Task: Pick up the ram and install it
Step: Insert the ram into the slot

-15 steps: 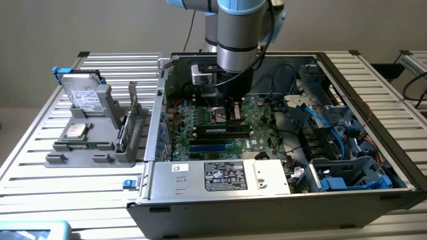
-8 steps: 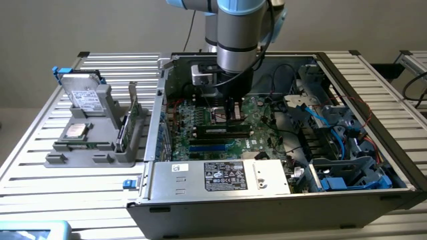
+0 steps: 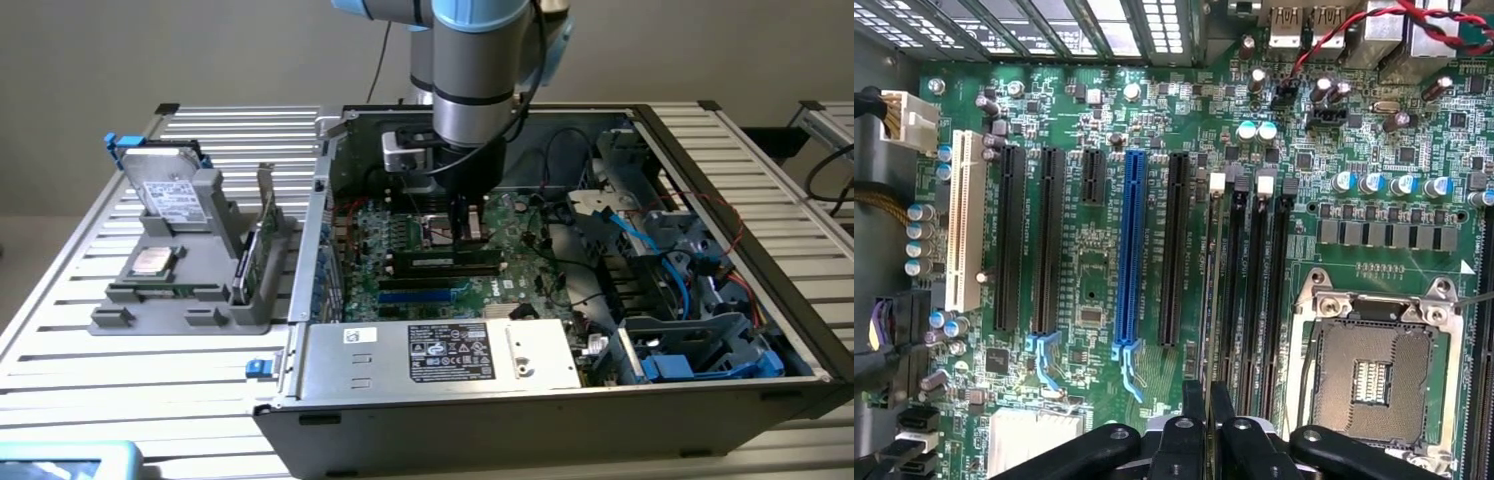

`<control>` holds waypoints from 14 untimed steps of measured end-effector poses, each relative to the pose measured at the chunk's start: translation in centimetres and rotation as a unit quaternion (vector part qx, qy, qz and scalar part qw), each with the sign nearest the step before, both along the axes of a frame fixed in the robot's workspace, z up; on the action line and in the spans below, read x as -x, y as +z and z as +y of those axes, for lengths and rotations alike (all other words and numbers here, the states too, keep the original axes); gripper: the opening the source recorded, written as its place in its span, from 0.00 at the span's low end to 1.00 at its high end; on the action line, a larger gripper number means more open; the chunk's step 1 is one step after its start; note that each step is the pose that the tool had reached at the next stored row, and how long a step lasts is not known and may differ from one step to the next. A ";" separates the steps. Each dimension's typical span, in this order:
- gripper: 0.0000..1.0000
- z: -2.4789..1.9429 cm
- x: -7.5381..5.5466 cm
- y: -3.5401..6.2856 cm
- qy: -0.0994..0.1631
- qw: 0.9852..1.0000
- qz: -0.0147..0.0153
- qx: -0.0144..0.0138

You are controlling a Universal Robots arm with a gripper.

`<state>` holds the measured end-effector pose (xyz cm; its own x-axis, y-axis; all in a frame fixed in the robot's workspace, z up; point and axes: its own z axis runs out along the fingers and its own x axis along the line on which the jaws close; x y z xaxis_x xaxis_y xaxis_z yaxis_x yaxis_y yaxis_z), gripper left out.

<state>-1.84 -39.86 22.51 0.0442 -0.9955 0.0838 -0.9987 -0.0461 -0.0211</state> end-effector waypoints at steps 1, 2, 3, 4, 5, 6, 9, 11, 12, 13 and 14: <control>0.14 0.04 0.0 0.00 0.000 1.000 0.000 0.000; 0.14 0.08 0.0 -0.01 0.000 1.000 0.000 0.000; 0.14 0.10 0.0 -0.02 0.000 1.000 -0.001 0.000; 0.14 0.10 0.0 -0.03 0.000 1.000 -0.001 0.000; 0.14 0.10 0.1 -0.04 0.000 1.000 -0.002 0.000; 0.14 0.10 0.1 -0.04 0.000 1.000 -0.002 0.000; 0.14 0.11 0.3 -0.08 0.000 1.000 -0.003 0.000; 0.14 0.11 0.4 -0.09 0.000 1.000 -0.003 0.000; 0.14 0.11 0.4 -0.09 0.000 1.000 -0.003 0.000; 0.14 0.11 0.4 -0.10 0.000 1.000 -0.003 0.000; 0.14 0.10 0.4 -0.10 0.000 1.000 -0.003 0.000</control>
<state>-2.27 -39.75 22.41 0.0433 -0.9955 0.0842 -0.9986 -0.0458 -0.0278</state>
